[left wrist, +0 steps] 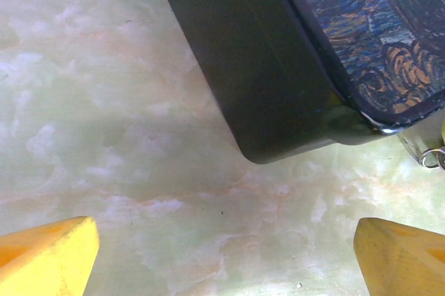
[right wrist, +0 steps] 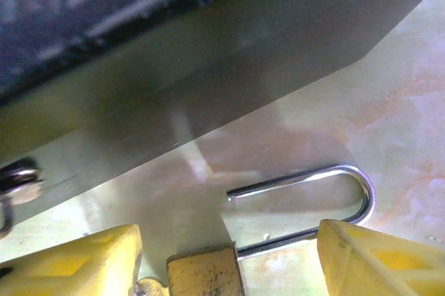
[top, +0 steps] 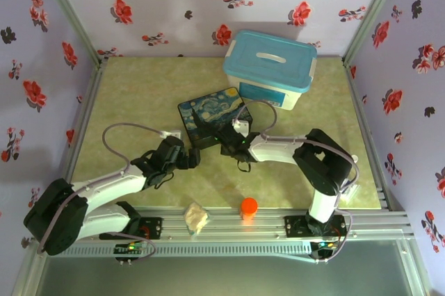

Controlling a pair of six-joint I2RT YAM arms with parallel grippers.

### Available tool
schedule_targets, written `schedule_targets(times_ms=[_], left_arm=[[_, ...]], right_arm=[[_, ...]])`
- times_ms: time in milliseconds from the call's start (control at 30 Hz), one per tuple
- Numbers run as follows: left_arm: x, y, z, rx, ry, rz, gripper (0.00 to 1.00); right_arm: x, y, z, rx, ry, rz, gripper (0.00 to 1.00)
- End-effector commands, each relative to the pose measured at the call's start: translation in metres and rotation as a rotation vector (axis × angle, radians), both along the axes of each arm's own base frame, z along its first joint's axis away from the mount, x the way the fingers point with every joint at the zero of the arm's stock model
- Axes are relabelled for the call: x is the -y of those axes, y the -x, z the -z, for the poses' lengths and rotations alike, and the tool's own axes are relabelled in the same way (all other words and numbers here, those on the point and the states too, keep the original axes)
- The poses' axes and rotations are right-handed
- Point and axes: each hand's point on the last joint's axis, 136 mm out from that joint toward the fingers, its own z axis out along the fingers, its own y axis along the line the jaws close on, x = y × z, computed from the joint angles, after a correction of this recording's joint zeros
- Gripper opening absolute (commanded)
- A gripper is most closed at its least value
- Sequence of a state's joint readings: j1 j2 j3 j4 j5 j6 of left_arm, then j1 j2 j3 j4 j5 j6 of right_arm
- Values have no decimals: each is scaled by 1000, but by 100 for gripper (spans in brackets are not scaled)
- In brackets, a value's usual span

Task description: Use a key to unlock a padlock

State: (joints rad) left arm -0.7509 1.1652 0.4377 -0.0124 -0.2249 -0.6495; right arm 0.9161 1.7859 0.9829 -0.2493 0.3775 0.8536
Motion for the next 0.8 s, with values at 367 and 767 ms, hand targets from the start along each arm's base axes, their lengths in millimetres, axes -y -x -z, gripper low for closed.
schedule_targets(times_ms=[367,767], left_arm=[[0,-2,4,10,2,-17,95],[8,-4,8,-2,4,1,94]], right_arm=[[65,41,-4,-18,193,-43,65],[72,47,-14,25,21,-95,64]])
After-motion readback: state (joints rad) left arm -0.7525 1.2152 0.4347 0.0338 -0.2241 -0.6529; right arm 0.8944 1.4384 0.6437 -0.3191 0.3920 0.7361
